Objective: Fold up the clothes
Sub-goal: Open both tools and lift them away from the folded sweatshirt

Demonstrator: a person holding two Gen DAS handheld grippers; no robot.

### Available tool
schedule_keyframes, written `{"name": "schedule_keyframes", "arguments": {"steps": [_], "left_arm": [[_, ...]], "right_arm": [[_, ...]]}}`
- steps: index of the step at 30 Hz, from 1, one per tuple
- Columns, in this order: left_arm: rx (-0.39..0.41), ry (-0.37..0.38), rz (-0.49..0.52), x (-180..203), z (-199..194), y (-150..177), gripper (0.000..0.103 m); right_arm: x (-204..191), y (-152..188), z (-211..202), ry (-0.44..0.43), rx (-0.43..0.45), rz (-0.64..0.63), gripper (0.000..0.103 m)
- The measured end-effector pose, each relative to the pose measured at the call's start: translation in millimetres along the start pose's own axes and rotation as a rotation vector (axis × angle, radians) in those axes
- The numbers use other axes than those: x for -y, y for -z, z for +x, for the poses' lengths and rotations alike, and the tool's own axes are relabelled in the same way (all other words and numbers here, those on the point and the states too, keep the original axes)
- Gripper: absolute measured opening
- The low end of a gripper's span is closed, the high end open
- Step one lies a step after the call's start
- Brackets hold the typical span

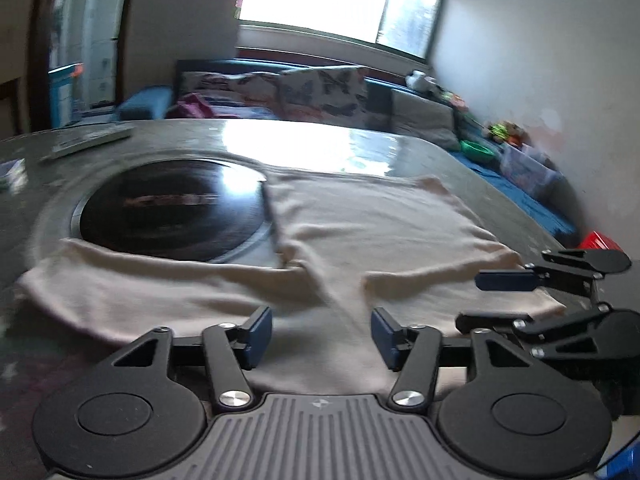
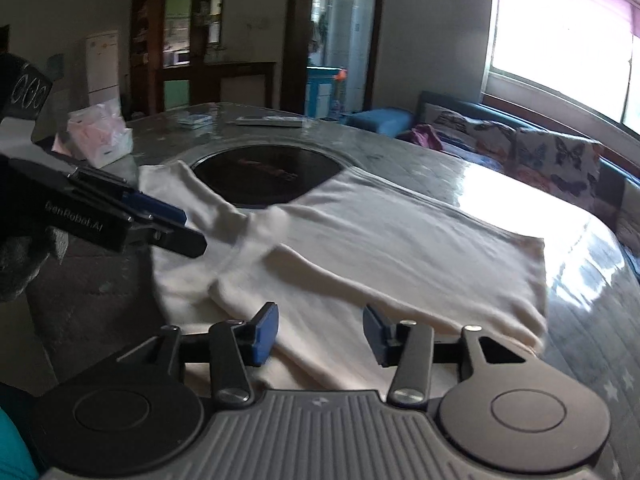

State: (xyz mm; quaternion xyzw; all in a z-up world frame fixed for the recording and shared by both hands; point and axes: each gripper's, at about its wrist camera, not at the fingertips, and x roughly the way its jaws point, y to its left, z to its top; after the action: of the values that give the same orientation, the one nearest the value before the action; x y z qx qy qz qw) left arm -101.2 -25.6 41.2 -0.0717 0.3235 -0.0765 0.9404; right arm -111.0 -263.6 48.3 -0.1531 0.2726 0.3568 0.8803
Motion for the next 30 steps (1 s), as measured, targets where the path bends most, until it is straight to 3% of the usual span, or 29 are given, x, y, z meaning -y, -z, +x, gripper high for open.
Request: {"name": "schedule_keyframes", "arguments": {"steps": [6,12,17,23,26,29,30], "left_arm": [[0.046,-0.124,-0.087,-37,-14,-1,0.069],[0.089,-0.317,-0.201,-86,-19,-6,0.069],[0.093,-0.429,-0.305,-122,-12,-9,0.068],[0.075,-0.452,-0.374,-142,-3,-11,0.046],[0.082,-0.472,-0.372,-142,1,-12,0.042],[0.094,-0.516,-0.363,-143,4,-12,0.019],[0.098,-0.518,-0.366,-144,4,-12,0.016]], "right_arm": [[-15,-4,25,-0.028,-0.037,-0.049,0.063],[-11,-8,22,-0.019,-0.018,-0.008,0.079],[-7,-11,16,-0.013,0.002,0.021,0.079],[-2,-11,10,-0.002,0.018,0.051,0.078],[2,-9,6,0.006,0.022,0.071,0.078],[6,-7,3,0.013,0.027,0.091,0.076],[7,-6,2,0.015,0.028,0.098,0.074]]}}
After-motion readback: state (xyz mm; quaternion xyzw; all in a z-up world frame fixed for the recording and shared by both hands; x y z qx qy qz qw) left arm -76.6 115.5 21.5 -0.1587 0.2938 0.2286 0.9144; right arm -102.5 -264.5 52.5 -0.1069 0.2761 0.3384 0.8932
